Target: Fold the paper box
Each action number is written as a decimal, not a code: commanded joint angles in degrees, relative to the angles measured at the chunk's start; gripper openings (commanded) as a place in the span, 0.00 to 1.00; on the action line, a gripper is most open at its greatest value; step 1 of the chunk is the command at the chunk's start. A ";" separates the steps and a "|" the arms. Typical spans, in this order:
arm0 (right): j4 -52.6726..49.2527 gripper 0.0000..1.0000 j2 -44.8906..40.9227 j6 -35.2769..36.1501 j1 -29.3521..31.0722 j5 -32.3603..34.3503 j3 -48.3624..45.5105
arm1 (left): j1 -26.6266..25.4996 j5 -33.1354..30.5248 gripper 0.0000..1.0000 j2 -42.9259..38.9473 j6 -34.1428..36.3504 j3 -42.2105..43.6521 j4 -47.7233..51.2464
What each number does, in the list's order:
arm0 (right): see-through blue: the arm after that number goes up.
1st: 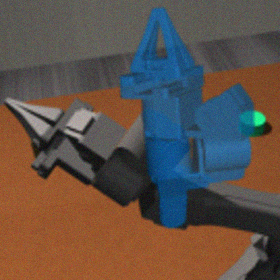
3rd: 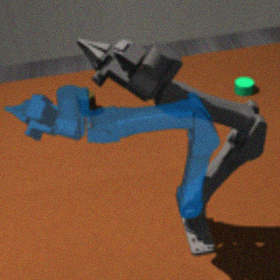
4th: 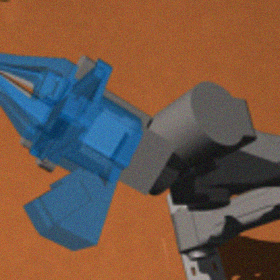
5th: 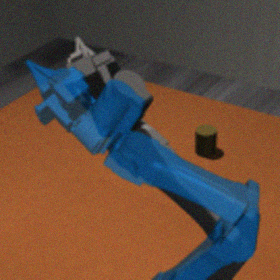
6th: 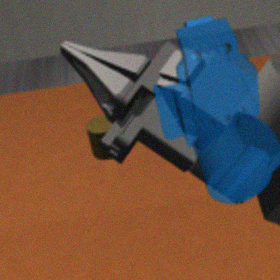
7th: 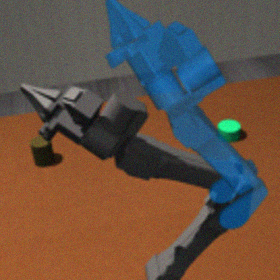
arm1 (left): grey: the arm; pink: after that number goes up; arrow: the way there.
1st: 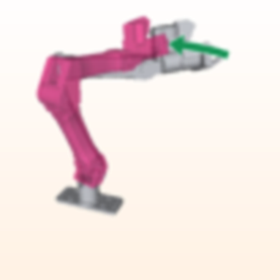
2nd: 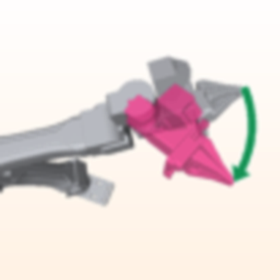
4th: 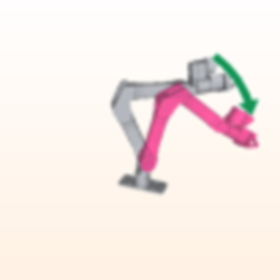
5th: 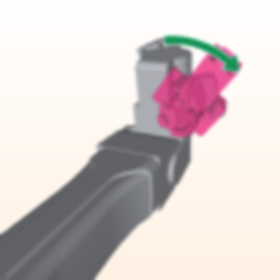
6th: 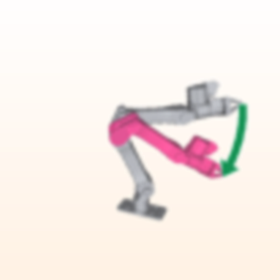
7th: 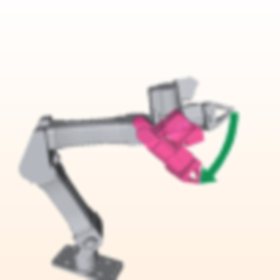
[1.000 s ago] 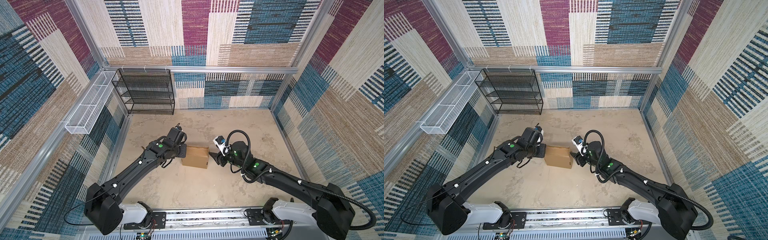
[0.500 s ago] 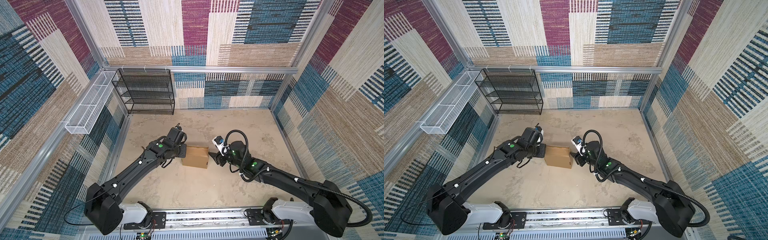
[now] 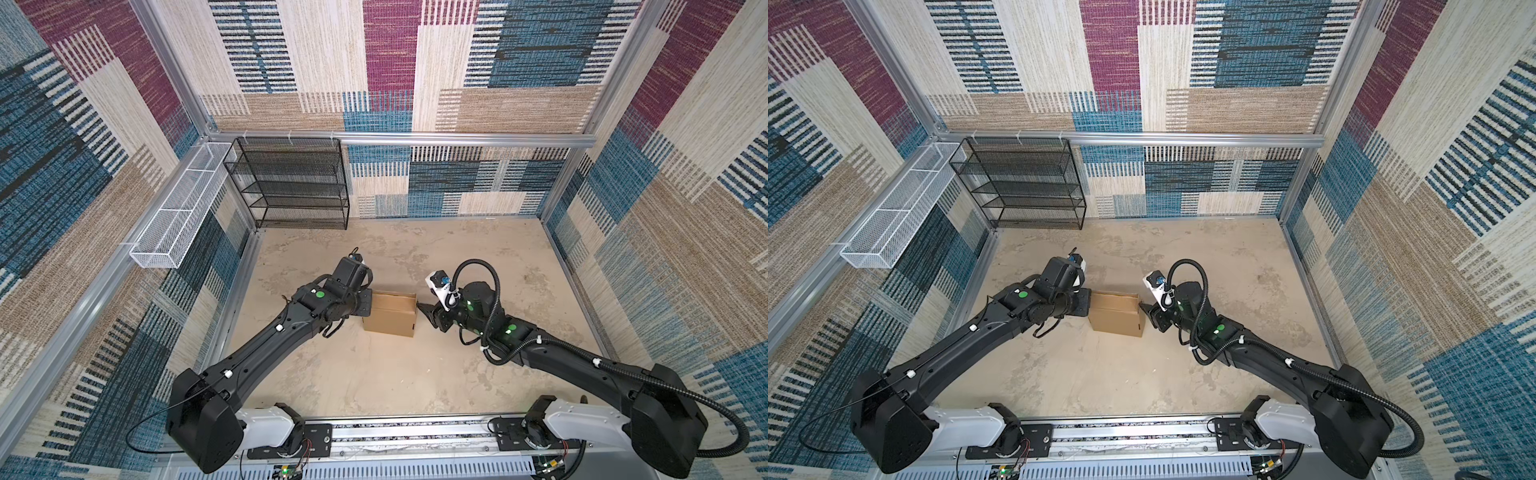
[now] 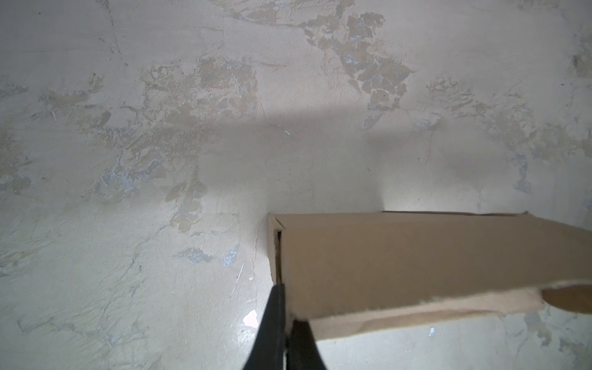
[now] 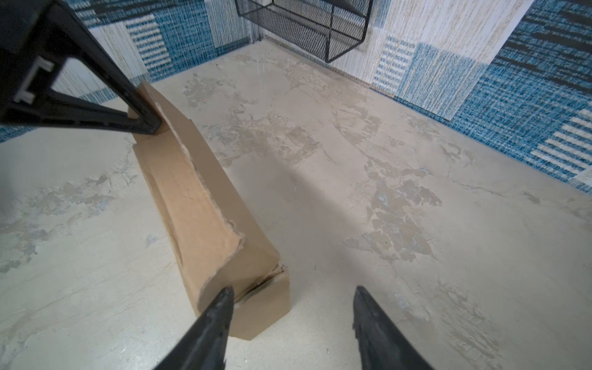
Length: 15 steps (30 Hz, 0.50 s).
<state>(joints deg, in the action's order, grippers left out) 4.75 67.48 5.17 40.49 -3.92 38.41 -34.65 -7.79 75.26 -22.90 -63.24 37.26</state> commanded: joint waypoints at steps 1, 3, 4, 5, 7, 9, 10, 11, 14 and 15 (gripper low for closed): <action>0.05 0.60 -2.15 -2.37 0.03 0.53 -0.44 | -0.07 -0.18 0.00 0.02 -1.19 0.40 1.42; -0.26 0.59 -3.91 -3.03 0.03 0.27 -0.95 | -0.06 -0.33 0.00 -0.03 -1.19 0.57 0.98; -0.56 0.59 -4.63 -3.23 -0.02 0.28 -0.96 | -0.06 -0.38 0.00 -0.03 -1.19 0.66 0.72; -1.34 0.58 -5.25 -3.32 0.03 0.24 -0.67 | -0.06 -0.38 0.00 0.05 -1.19 0.66 0.55; -3.59 0.58 -6.06 -2.60 0.03 -0.63 0.69 | -0.06 -0.27 0.00 0.28 -1.19 0.66 0.25; -6.25 0.59 -6.44 -0.84 0.03 -2.11 2.58 | -0.06 -0.21 0.00 0.56 -1.19 0.66 0.06; -7.41 0.59 -6.40 -0.01 0.03 -2.60 3.35 | -0.06 -0.29 0.00 0.67 -1.19 0.66 -0.08; -8.59 0.61 -6.40 0.73 0.03 -2.82 4.27 | -0.06 -0.24 0.00 0.75 -1.19 0.71 -0.22; -11.92 0.67 -6.43 3.97 0.03 -4.61 6.86 | -0.06 -0.60 0.00 0.76 -1.19 0.84 -0.43; -13.04 0.68 -6.19 5.25 0.05 -5.38 7.84 | -0.06 -0.72 0.00 0.70 -1.19 0.99 -0.61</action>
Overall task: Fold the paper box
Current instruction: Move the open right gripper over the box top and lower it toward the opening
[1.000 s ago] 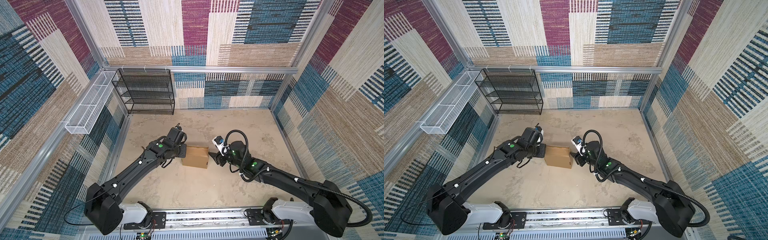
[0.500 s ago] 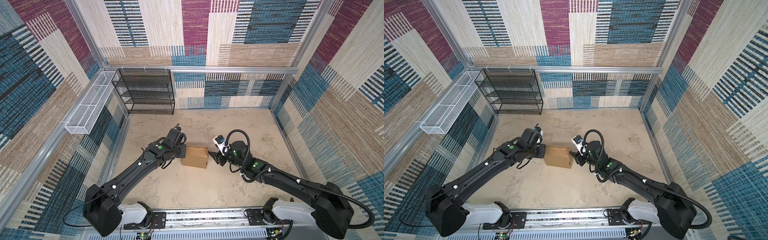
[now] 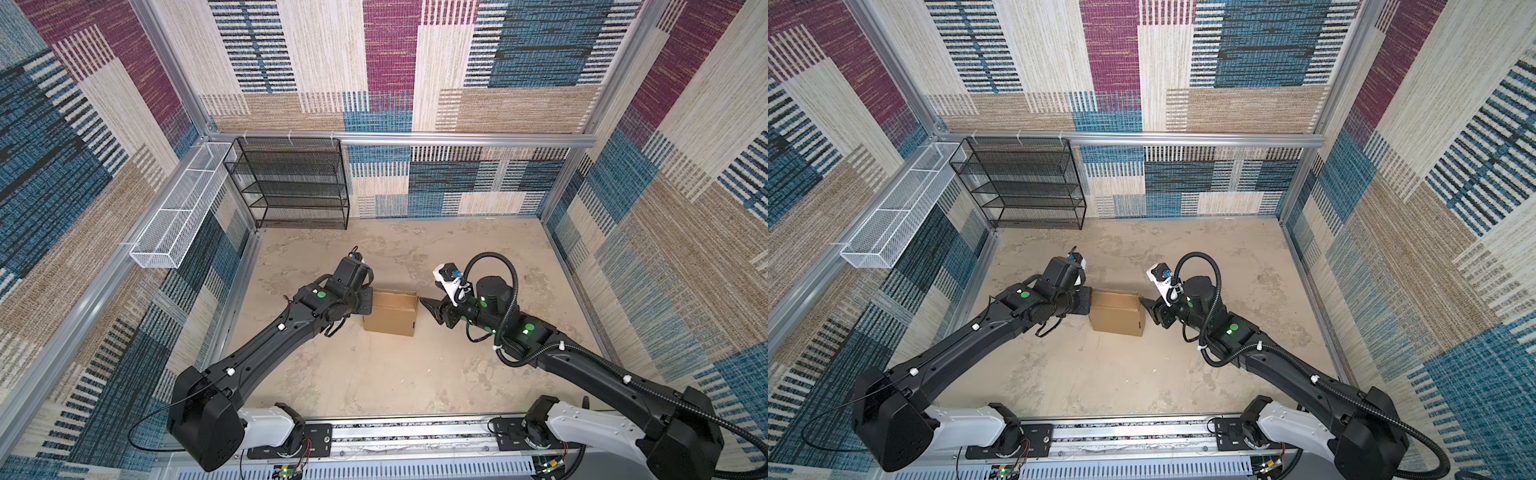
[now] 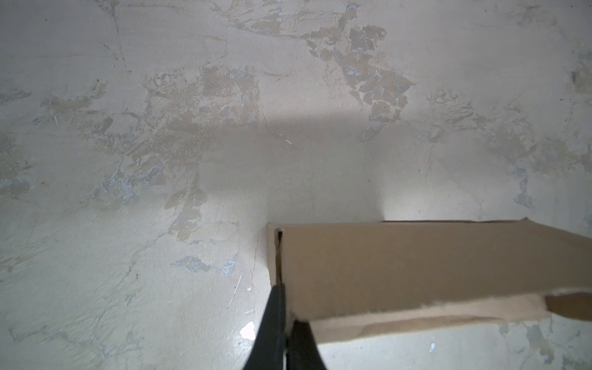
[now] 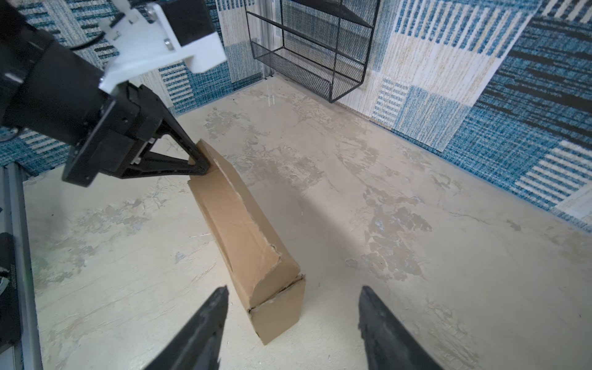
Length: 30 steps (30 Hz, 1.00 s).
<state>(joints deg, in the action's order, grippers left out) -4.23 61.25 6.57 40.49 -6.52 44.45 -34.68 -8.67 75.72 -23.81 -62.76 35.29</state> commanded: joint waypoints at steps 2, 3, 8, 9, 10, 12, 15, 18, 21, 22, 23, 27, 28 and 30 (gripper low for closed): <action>-5.52 0.71 0.59 6.00 0.24 -3.86 3.44 | -0.04 0.10 0.00 0.14 -0.31 0.84 0.93; -6.15 0.73 0.98 7.52 0.67 -3.79 4.24 | -0.04 0.07 0.00 0.19 -0.36 0.93 0.83; -8.25 0.80 3.73 14.79 4.59 -1.80 6.40 | -0.04 0.24 0.00 -0.04 -0.62 1.83 -0.02; -8.77 0.80 4.51 15.67 5.12 -1.57 6.88 | -0.04 0.37 0.00 -0.05 -0.70 1.94 -0.11; -9.40 0.80 5.38 16.74 5.82 -1.19 7.42 | -0.04 0.32 0.00 -0.05 -0.71 2.03 -0.13; -9.84 0.81 6.71 18.13 7.02 0.31 8.32 | -0.04 0.41 0.00 -0.02 -0.62 2.07 -0.27; -8.32 0.81 7.94 19.90 8.85 5.19 8.55 | -0.04 0.42 0.00 -0.31 -0.50 2.28 -0.44; -6.03 0.81 9.23 22.35 10.55 10.90 8.55 | -0.04 0.50 0.00 -0.75 -0.57 2.47 -0.70; -4.84 0.81 11.07 25.02 11.36 14.40 8.97 | -0.04 0.64 0.00 -0.97 -0.71 2.64 -0.68; -4.17 0.81 11.78 25.73 11.47 15.62 9.23 | -0.04 0.61 0.00 -1.06 -0.71 2.73 -0.90; -3.34 0.81 12.46 26.10 11.61 16.97 9.47 | -0.06 0.58 0.00 -1.15 -0.77 2.98 -1.00; 0.36 0.79 13.11 27.41 11.95 18.45 9.45 | -0.04 0.82 0.00 -1.45 -1.06 3.62 -1.34; 1.23 0.79 13.02 27.67 12.06 18.52 9.34 | -0.04 0.80 0.00 -1.54 -1.15 3.85 -1.47; 1.55 0.79 13.19 28.35 12.15 18.46 9.34 | -0.07 0.76 0.00 -1.71 -1.24 4.03 -1.54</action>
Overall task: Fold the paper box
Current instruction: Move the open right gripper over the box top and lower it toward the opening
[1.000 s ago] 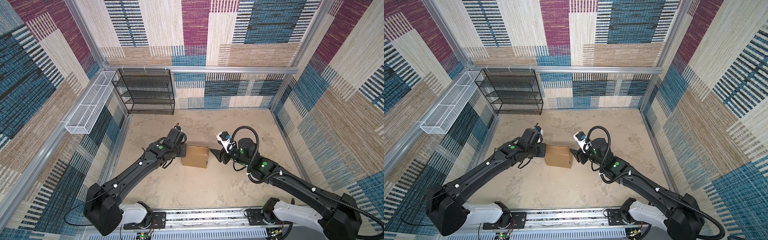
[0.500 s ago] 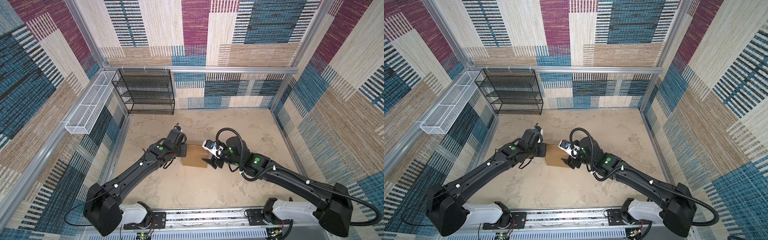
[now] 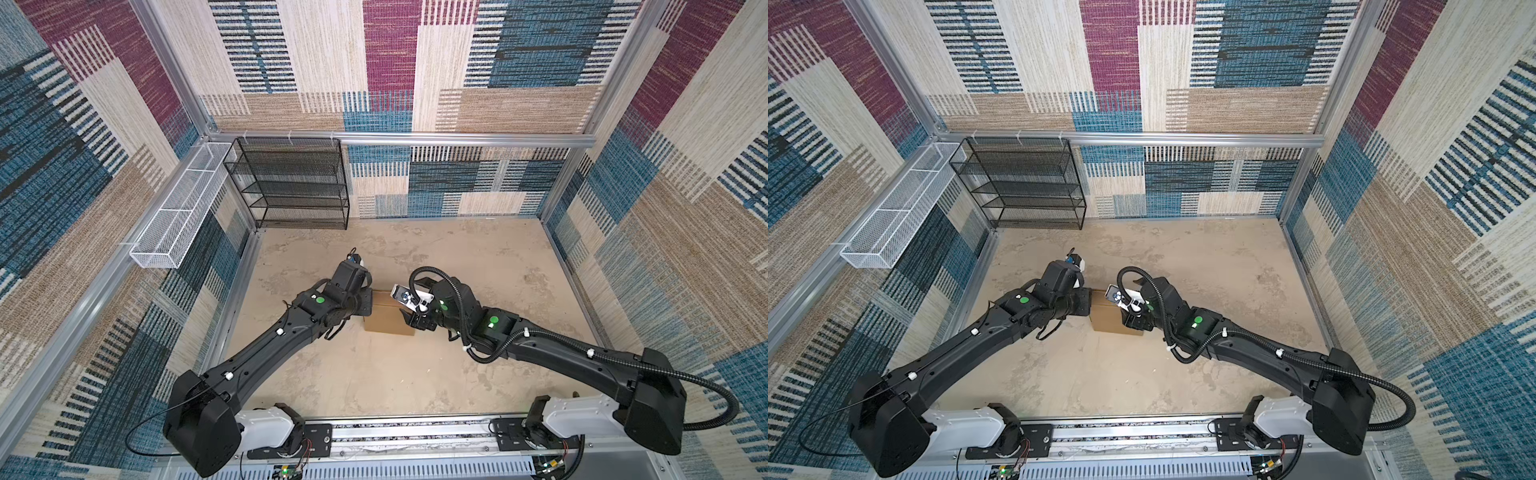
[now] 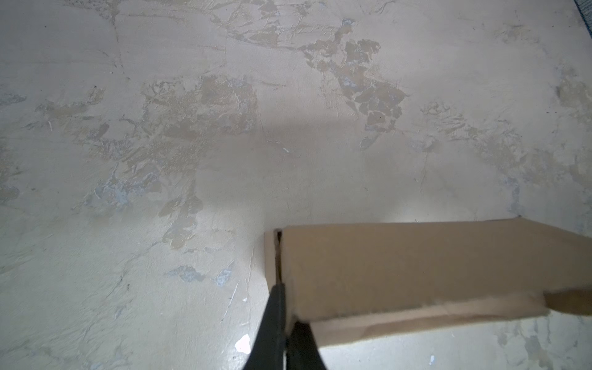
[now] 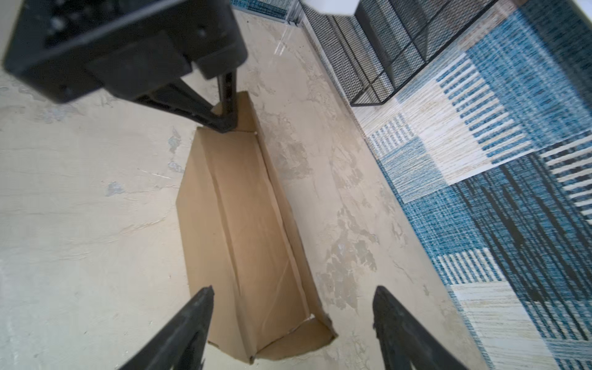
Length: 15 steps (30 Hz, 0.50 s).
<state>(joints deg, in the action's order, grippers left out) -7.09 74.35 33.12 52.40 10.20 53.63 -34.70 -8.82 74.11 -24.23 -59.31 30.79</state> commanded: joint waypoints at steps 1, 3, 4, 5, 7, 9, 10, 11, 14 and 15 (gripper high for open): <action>4.14 0.78 0.40 2.15 0.24 1.73 0.31 | -0.02 0.91 0.00 -0.19 -0.88 0.68 2.79; 3.34 0.77 0.83 2.53 0.23 1.19 0.56 | -0.04 0.83 0.00 -0.36 -0.91 0.82 2.61; 2.72 0.77 1.08 2.68 0.33 0.59 0.60 | -0.04 0.91 0.00 -0.44 -0.97 0.94 2.67; 2.39 0.76 1.24 2.73 0.50 0.15 0.61 | -0.07 0.95 0.00 -0.45 -1.00 0.95 2.70; 1.73 0.76 1.42 2.86 0.83 -0.92 0.62 | -0.05 0.91 0.00 -0.69 -1.16 1.12 2.70; 1.49 0.77 1.51 2.96 0.97 -2.07 0.58 | -0.07 0.98 0.00 -0.96 -1.21 1.26 2.68; 1.51 0.78 1.75 3.06 1.12 -2.51 0.55 | -0.04 0.92 0.00 -1.05 -1.25 1.30 2.66; 1.63 0.78 1.93 3.12 1.14 -2.66 0.52 | -0.10 0.87 0.00 -1.15 -1.26 1.30 2.65; 1.90 0.79 3.03 3.63 1.16 -2.30 0.43 | -0.10 0.83 0.00 -1.46 -1.35 1.48 2.74; 1.97 0.79 3.51 3.70 1.17 -2.06 0.50 | -0.14 0.83 0.00 -1.51 -1.39 1.56 2.69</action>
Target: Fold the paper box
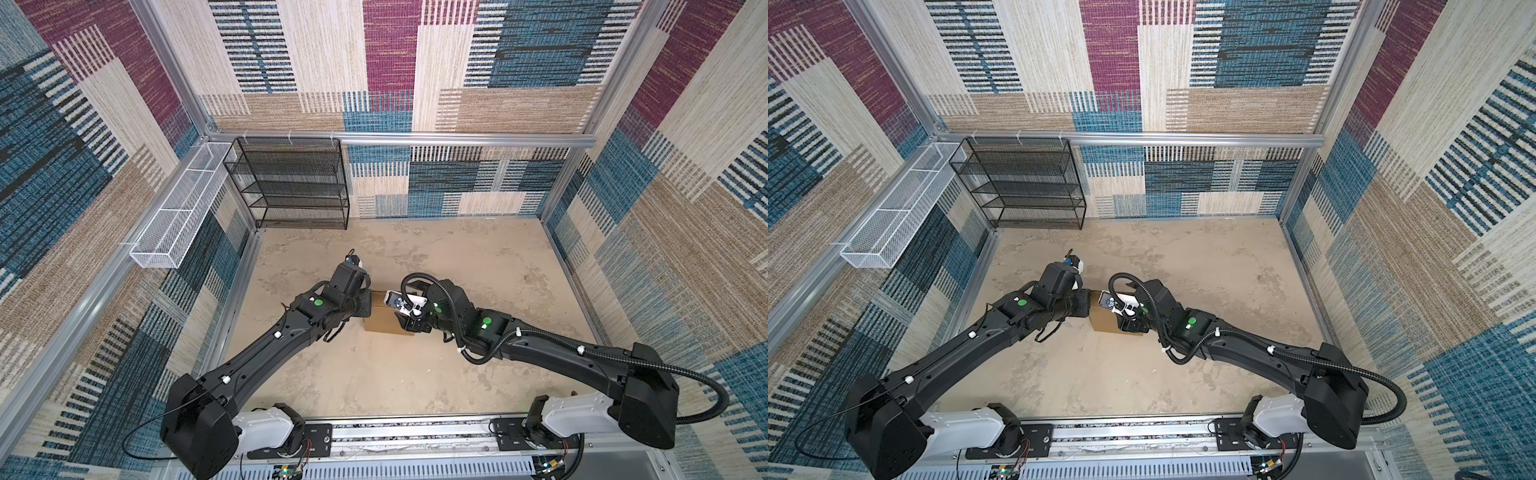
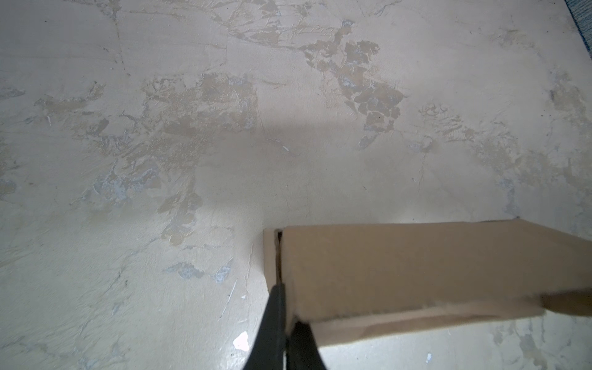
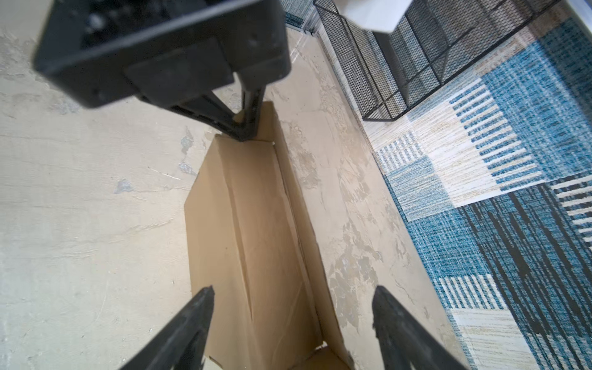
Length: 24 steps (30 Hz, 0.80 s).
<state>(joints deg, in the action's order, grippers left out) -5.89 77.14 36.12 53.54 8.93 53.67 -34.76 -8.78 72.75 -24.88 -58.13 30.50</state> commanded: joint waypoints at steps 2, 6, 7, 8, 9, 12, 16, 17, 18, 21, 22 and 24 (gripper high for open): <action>1.27 0.79 1.61 0.71 0.06 -0.36 0.15 | -0.03 0.80 0.00 -0.31 -0.78 0.56 2.98; 2.89 0.79 2.84 0.37 0.07 0.21 -0.23 | -0.04 0.78 0.00 -0.55 -0.78 0.69 2.94; 3.36 0.79 3.09 0.15 0.04 0.51 -0.29 | -0.04 0.74 0.00 -0.59 -0.77 0.67 2.98; 3.58 0.79 3.28 0.05 0.01 0.65 -0.28 | 0.00 0.62 0.00 -0.67 -0.73 0.81 2.98; 3.82 0.79 3.54 0.02 0.06 0.87 -0.32 | -0.04 0.60 0.00 -0.69 -0.73 0.82 2.98; 4.18 0.78 4.06 -0.04 0.00 1.09 -0.24 | -0.04 0.61 0.00 -0.85 -0.69 1.07 2.91; 4.46 0.76 4.39 -0.12 0.07 1.23 -0.02 | -0.01 0.69 0.00 -1.24 -1.03 1.44 3.01; 4.56 0.75 4.40 -0.09 0.00 1.21 -0.03 | -0.03 0.60 0.00 -1.37 -1.04 1.53 3.06; 4.71 0.74 4.43 -0.09 0.02 1.28 -0.06 | -0.04 0.44 0.00 -1.50 -1.13 1.66 3.05; 5.16 0.72 4.58 -0.01 0.00 1.35 -0.14 | -0.04 0.60 0.00 -1.76 -1.21 1.61 3.14; 5.18 0.72 4.59 -0.01 0.07 1.36 -0.07 | -0.04 0.77 0.00 -1.82 -1.28 1.55 3.16; 5.18 0.71 4.73 -0.06 0.01 1.31 -0.06 | -0.11 0.86 0.02 -2.00 -1.39 1.53 3.20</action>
<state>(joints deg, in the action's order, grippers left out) -3.25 81.71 36.42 53.52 9.65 53.49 -34.79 -8.67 70.96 -25.34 -56.77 30.72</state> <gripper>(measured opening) 0.710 0.065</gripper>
